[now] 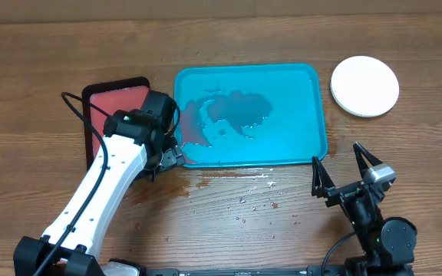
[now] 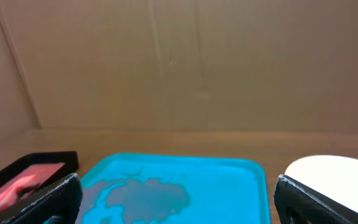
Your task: Clean dirty plates on tray and stack at the side
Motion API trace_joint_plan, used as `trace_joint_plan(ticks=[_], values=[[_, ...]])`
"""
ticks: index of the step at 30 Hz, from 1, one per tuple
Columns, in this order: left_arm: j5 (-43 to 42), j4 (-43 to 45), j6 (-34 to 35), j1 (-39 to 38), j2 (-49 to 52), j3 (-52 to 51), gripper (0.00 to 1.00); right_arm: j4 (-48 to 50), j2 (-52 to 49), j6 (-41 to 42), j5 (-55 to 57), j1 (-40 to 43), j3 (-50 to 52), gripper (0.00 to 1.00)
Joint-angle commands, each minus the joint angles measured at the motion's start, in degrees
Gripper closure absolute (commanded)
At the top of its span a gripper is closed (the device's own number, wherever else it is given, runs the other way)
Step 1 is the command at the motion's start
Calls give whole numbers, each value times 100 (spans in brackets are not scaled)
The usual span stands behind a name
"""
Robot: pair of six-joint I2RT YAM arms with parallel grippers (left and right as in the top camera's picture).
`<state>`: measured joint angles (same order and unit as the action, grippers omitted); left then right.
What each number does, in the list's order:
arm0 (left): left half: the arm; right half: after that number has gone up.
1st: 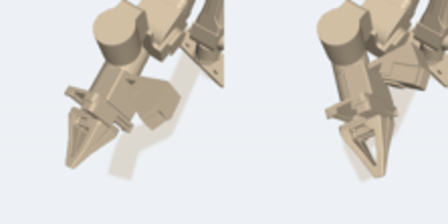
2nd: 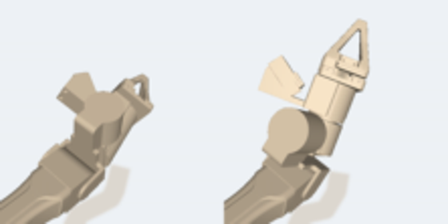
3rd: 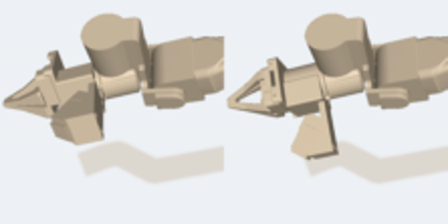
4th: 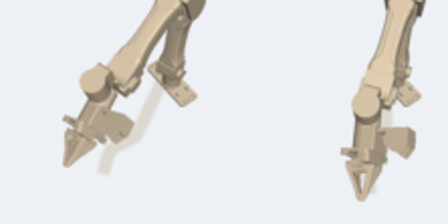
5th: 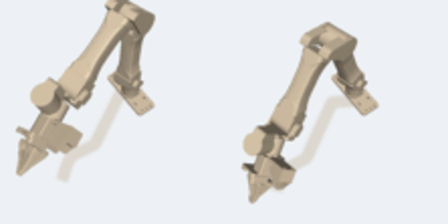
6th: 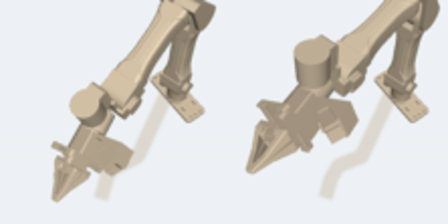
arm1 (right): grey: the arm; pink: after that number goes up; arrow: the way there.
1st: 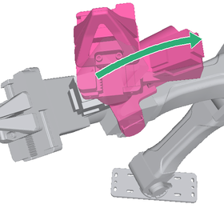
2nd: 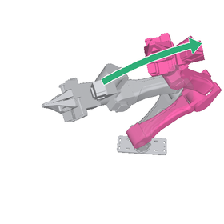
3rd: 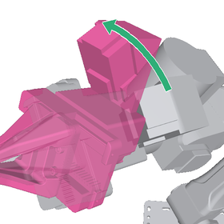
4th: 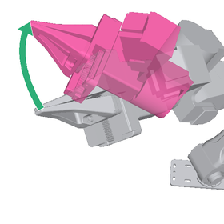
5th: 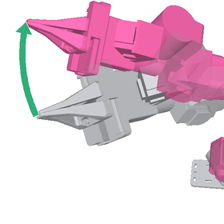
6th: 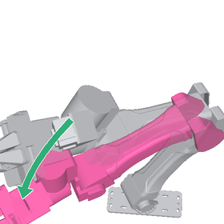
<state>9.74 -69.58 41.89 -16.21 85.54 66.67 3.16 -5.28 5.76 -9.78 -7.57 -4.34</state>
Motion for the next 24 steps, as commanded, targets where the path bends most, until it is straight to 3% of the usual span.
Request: trace_joint_plan(ticks=[1,12,19,24], values=[[118,0,98,-33,42,-15,0,66,282,-24,234,44,160,0],[120,0,98,-33,42,-15,0,223,511,-24,588,323,389,0],[120,0,101,-33,39,-15,0,-815,511,-22,734,546,389,0],[120,0,101,-33,42,-15,0,-798,511,-24,866,544,387,0]])
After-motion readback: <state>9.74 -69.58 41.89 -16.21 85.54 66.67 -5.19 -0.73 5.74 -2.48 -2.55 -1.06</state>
